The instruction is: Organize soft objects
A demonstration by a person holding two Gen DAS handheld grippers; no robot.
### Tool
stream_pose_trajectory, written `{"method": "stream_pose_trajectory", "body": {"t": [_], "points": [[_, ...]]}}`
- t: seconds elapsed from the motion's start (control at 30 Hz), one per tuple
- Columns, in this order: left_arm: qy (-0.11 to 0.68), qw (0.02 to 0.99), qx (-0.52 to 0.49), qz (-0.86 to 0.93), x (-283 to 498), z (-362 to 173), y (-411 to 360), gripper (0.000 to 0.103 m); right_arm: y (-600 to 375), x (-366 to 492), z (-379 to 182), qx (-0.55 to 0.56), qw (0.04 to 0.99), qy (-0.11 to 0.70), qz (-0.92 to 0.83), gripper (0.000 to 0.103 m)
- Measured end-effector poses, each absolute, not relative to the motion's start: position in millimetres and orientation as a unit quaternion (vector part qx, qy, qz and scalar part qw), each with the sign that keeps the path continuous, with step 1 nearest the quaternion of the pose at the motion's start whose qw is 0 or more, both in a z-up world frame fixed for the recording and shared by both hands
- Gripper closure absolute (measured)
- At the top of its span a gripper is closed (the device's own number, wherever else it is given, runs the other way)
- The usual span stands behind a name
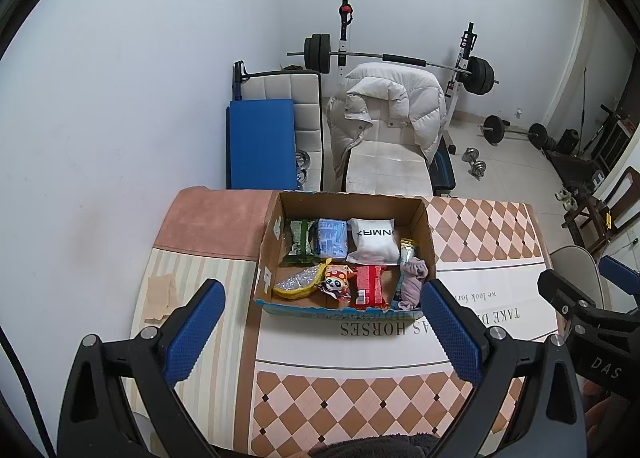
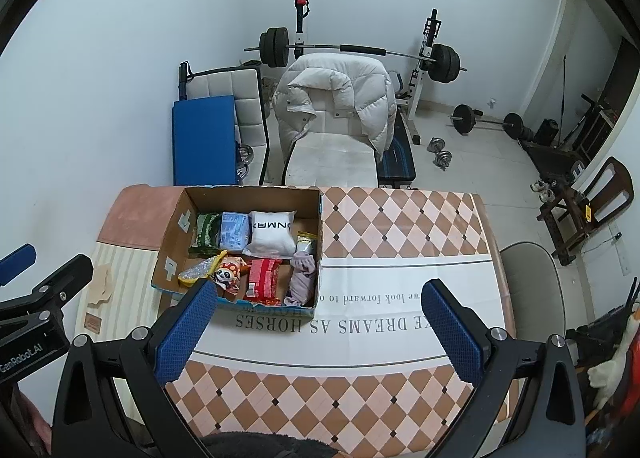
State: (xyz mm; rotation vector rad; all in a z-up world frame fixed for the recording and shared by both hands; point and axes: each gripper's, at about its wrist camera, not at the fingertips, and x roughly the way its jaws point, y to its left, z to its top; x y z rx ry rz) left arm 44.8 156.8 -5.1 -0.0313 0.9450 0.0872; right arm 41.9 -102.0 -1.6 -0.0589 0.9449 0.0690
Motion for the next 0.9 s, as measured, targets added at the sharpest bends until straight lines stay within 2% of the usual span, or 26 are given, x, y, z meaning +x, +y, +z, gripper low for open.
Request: {"method": "stream_pose_trajectory", "body": {"t": [0.9], "points": [[0.457,0.888,-0.018,0.042,36.2,-3.7,156.4,0.003,-106.8,37.6,0.7,-0.031,0.889,0.456,0.030,0.000]]}}
